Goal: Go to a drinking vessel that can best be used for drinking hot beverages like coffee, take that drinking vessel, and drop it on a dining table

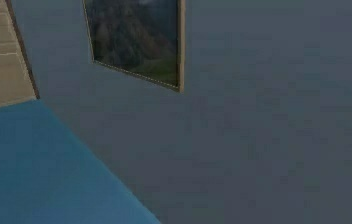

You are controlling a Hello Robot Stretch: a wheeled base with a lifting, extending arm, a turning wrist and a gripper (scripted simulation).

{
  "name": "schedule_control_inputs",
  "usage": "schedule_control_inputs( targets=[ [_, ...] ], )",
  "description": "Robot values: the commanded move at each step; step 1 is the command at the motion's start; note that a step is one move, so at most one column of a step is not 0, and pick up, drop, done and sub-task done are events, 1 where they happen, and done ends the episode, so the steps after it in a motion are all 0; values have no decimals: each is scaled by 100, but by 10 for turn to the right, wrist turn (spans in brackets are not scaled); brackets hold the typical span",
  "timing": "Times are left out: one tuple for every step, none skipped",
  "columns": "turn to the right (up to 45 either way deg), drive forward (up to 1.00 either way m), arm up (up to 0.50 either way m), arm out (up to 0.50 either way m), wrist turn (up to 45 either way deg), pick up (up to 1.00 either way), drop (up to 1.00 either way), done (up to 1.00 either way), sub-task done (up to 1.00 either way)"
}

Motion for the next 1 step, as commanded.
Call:
schedule_control_inputs(
  targets=[
    [0,20,0,0,0,0,0,0,0]
  ],
)
